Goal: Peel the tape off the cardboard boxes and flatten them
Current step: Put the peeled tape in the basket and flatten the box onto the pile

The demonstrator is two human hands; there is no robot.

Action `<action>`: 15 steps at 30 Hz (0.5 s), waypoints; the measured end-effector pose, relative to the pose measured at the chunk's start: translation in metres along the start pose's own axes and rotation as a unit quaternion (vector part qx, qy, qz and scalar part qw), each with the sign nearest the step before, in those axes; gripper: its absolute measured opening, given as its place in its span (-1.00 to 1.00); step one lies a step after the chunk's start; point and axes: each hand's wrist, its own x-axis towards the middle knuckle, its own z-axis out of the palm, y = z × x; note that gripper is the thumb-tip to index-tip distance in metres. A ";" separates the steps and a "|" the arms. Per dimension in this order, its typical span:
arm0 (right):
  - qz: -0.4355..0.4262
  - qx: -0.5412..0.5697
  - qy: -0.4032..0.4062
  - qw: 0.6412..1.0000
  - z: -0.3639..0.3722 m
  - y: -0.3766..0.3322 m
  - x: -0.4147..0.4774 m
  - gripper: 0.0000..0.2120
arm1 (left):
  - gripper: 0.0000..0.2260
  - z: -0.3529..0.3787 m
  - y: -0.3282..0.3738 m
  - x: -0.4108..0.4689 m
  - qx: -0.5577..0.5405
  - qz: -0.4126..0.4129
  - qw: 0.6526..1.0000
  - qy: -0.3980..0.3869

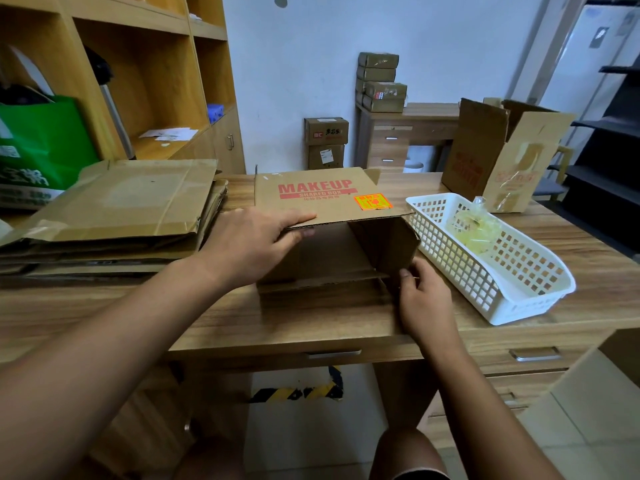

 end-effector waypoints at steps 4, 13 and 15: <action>-0.005 0.016 0.033 0.999 0.001 0.000 -0.006 -0.79 | -0.60 -0.001 -0.001 0.001 -0.002 -0.001 1.000 -0.003; -0.248 -0.024 0.036 0.968 0.009 -0.049 -0.044 -0.71 | -0.66 -0.012 -0.002 0.008 -0.051 -0.023 0.998 -0.032; -0.235 -0.030 -0.059 0.970 0.018 -0.063 -0.043 -0.65 | -0.67 -0.014 -0.002 0.010 -0.053 -0.031 0.997 -0.040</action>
